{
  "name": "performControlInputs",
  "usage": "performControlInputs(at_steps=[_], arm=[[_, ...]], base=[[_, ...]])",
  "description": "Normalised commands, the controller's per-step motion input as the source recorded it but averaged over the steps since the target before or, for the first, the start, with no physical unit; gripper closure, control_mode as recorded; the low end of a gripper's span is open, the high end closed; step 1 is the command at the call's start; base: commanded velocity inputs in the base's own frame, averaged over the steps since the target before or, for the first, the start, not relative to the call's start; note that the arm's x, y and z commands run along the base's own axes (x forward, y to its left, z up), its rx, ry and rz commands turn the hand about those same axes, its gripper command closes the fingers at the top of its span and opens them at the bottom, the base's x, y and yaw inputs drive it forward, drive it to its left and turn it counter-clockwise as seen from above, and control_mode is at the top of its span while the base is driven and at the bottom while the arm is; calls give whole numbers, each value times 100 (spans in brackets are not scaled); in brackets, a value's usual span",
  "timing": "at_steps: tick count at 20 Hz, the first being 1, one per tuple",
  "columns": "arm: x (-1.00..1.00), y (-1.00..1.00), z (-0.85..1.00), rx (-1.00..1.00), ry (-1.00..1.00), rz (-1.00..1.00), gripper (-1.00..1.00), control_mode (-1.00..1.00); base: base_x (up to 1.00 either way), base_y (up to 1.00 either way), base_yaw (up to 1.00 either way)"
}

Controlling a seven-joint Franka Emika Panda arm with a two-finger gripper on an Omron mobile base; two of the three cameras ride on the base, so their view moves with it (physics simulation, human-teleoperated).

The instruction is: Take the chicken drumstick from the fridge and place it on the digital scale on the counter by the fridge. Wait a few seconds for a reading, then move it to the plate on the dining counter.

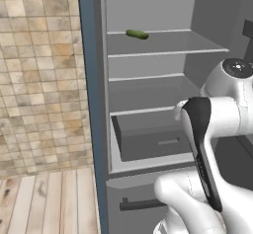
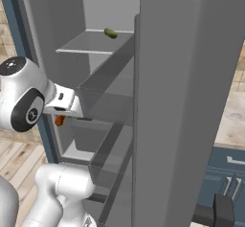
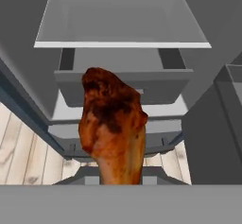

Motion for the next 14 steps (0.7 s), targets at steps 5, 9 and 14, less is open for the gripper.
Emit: performControlInputs(at_steps=[5,9,14], arm=[[0,0,0,0,0,0,100,-100],[0,0,0,0,0,0,100,-100],[0,0,0,0,0,0,100,-100]], base=[[0,0,0],[0,0,0],[0,0,0]])
